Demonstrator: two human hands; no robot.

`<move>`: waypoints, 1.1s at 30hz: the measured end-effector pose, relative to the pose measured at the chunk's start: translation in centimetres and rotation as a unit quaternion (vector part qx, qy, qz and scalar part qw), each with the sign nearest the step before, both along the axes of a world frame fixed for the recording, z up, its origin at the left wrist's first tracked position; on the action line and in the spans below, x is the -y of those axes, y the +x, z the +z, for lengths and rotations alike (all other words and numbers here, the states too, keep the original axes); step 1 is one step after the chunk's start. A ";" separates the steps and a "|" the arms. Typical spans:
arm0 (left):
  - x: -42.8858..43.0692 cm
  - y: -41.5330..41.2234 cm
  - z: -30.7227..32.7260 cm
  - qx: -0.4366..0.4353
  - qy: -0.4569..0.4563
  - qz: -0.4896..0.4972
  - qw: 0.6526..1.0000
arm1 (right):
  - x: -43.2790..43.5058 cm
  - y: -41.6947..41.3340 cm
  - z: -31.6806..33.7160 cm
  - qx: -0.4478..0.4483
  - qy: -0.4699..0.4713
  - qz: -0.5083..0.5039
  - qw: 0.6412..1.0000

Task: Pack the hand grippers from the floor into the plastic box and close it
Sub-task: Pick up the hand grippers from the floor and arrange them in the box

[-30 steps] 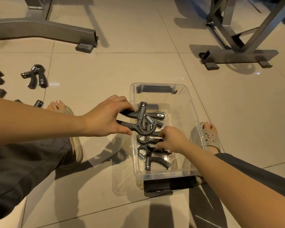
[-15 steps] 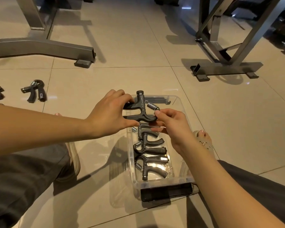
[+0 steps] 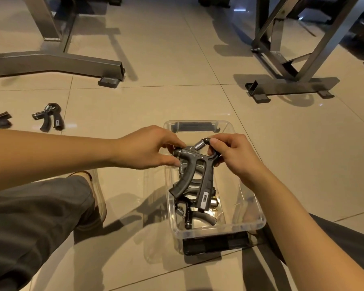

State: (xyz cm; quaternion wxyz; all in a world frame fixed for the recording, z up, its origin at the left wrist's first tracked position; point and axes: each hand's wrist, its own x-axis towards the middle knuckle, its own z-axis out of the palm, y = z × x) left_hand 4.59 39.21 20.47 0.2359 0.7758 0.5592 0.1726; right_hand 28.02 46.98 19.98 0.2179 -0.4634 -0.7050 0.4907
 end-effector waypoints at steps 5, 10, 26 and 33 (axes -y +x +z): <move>0.1 0.5 0.6 0.003 0.070 0.051 0.996 | 0.1 -0.4 0.3 -0.060 -0.015 -0.051 0.997; -0.4 0.6 0.5 0.014 0.099 0.192 0.976 | 1.1 -1.0 0.3 0.032 0.042 -0.037 0.998; 0.2 1.4 -1.7 -0.085 -0.011 0.111 0.990 | 0.6 0.5 -0.9 0.232 0.099 0.031 0.967; 0.6 0.7 -4.0 -0.212 -0.093 0.067 0.971 | -0.1 1.4 -6.1 0.351 0.096 0.181 0.914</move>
